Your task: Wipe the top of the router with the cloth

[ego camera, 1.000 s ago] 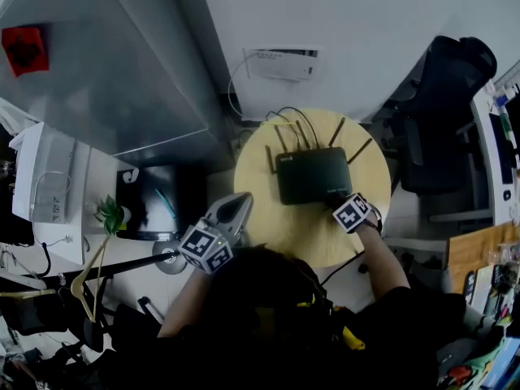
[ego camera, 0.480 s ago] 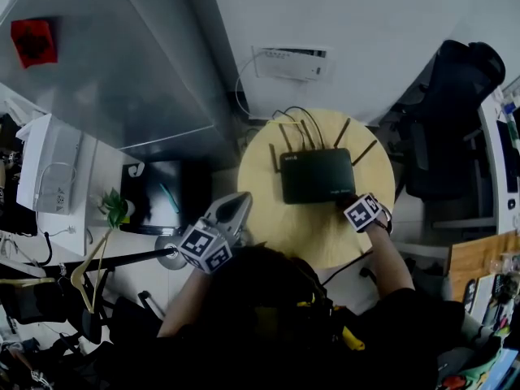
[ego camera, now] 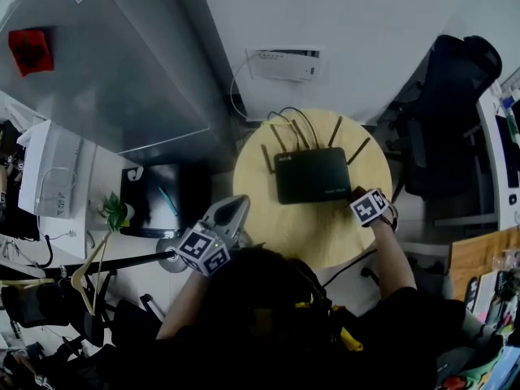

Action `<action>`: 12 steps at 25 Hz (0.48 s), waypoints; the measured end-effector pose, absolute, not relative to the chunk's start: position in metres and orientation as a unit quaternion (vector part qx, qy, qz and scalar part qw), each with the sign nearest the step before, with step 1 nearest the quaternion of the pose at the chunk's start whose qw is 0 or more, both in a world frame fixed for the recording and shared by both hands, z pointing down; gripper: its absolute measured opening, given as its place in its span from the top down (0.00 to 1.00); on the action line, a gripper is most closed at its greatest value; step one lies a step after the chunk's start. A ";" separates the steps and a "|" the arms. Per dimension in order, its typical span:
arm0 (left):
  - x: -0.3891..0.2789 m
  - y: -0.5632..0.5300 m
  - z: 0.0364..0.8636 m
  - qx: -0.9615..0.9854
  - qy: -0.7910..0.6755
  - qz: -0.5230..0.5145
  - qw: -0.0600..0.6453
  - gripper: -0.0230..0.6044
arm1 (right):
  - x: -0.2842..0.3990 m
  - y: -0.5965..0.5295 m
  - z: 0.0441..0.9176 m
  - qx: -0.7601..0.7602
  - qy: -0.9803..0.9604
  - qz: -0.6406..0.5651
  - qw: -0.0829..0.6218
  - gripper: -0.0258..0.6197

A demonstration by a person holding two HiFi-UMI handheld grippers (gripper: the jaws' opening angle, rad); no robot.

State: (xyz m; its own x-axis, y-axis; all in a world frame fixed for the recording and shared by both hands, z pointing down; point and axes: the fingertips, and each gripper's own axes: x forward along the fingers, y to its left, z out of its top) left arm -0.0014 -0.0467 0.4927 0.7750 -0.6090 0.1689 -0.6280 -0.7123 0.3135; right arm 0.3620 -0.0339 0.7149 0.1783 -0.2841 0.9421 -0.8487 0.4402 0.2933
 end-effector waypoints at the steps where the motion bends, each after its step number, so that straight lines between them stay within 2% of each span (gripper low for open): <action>1: 0.000 -0.046 0.491 0.925 -0.334 0.028 0.179 0.97 | 0.364 -0.037 0.714 0.481 -0.600 0.234 0.594 0.86; 6: -0.001 -0.041 0.485 0.922 -0.345 0.034 0.173 0.97 | 0.374 -0.051 0.708 0.523 -0.612 0.232 0.547 0.86; 12: -0.026 -0.033 0.487 0.906 -0.389 0.035 0.166 0.97 | 0.393 -0.050 0.696 0.597 -0.612 0.253 0.454 0.86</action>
State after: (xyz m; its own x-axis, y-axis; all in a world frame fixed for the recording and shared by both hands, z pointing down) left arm -0.0262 -0.0330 0.4873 0.6955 -0.6923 0.1923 -0.7156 -0.6432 0.2726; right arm 0.3932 -0.0502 0.6964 0.1237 -0.5006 0.8568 -0.9595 0.1600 0.2320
